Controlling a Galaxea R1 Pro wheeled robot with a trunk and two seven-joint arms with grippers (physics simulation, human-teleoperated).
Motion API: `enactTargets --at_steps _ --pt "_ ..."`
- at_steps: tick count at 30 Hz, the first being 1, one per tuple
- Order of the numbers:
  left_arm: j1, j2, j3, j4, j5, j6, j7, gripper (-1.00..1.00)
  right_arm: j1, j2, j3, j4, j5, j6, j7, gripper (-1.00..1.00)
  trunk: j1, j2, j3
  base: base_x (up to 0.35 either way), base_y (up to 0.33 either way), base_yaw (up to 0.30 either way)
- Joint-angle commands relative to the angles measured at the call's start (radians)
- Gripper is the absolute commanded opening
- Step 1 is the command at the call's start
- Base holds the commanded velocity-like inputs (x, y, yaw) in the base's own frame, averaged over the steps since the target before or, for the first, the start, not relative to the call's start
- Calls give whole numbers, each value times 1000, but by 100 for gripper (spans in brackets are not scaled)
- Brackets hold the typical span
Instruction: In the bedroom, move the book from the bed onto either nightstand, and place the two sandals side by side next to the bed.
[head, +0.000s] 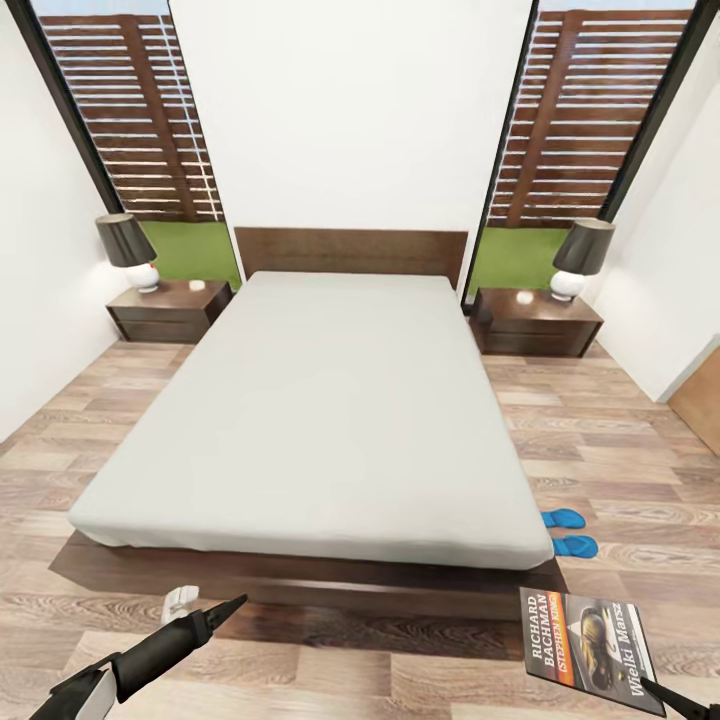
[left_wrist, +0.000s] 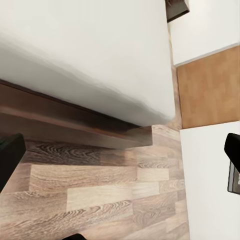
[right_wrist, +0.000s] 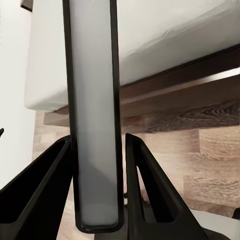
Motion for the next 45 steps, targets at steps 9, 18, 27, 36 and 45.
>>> enactTargets --at_steps 9,18,27,36,45 --pt "-1 -7 3 1 3 10 -4 100 -1 0 8 1 -9 2 1 -100 1 -2 6 0 0 -20" --pt "-1 -8 3 0 3 10 -4 100 -1 0 9 0 -6 1 1 -100 1 -2 20 0 0 -3" --pt "-1 -8 3 0 3 10 -4 100 -1 1 9 0 -7 -1 1 -100 1 -2 35 0 0 0" --pt "-1 -8 3 0 3 10 -3 100 -1 1 9 0 -6 -2 0 -100 1 -2 50 0 0 0" --pt "-1 -8 3 1 3 10 -3 100 -1 2 9 0 -6 -2 -2 -100 1 -2 64 0 0 0"
